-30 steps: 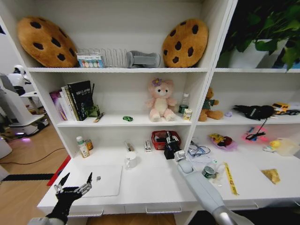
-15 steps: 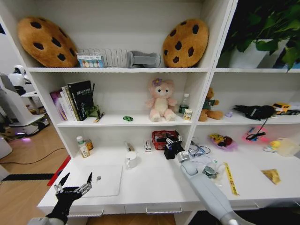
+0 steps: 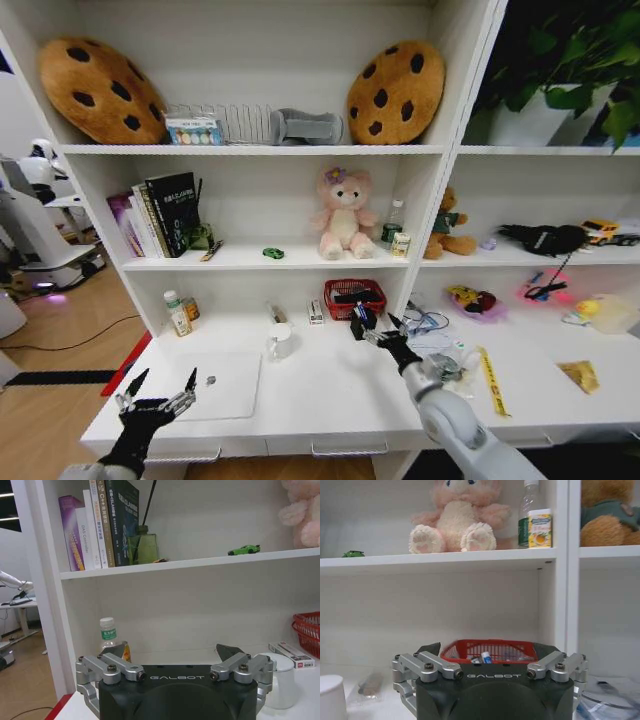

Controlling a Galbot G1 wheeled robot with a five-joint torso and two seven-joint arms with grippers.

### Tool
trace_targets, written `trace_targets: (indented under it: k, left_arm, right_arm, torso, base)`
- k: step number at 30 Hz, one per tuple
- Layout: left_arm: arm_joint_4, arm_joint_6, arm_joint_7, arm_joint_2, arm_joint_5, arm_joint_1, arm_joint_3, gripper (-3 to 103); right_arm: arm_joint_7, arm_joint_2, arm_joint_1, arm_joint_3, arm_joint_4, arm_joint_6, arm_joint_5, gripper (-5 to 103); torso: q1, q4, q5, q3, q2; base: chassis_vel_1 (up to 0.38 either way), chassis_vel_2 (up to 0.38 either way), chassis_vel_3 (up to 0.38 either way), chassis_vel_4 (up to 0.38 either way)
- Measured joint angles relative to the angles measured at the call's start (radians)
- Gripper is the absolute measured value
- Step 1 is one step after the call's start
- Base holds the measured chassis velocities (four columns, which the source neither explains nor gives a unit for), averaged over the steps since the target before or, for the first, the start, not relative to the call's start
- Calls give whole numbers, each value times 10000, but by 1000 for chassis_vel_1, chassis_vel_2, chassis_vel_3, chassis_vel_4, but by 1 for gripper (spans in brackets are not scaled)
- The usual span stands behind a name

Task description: Organize the objects on the table.

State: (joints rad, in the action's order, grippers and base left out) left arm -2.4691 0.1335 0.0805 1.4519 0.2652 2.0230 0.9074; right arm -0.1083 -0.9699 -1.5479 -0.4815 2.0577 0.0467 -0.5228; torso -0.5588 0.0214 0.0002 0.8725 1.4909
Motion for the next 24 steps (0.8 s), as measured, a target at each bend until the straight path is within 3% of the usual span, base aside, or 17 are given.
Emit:
trace_targets:
  k: [2,3,6,9,16,24]
  left_arm:
    - [0,0,1,0,0,0,0,100]
    - [0,0,1,0,0,0,0,100]
    - [0,0,1,0,0,-1,0,100]
    - [0,0,1,0,0,0,0,100]
    - [0,0,1,0,0,0,0,100]
    - [0,0,1,0,0,0,0,100]
  right_arm:
    - [510,-401,-1469,-1036,578,145,287,100]
    - [510,-401,-1469,-1036,578,145,287,100]
    - [1289,-1230,-3223,-2549,1331,587,575,100]
    - [1529,-1696,-3649,-3125,1544,807,672,100]
    - [1647,-2451,-4342,-3823,2210,656,325,100]
    - [1642,-2851,-4471,-3650,2364,489,325,100]
  torso:
    - [0,4,0,0,0]
    - [0,4,0,0,0]
    - [2,3,-6,-1,1]
    - [2,1,-2,0,1]
    - [1,1,-3,1,1]
    - [1,3,-2,1,1]
  base:
    - [0,0,0,0]
    - [0,0,0,0]
    - [0,0,0,0]
    - [0,0,0,0]
    - [0,0,0,0]
    - [0,0,0,0]
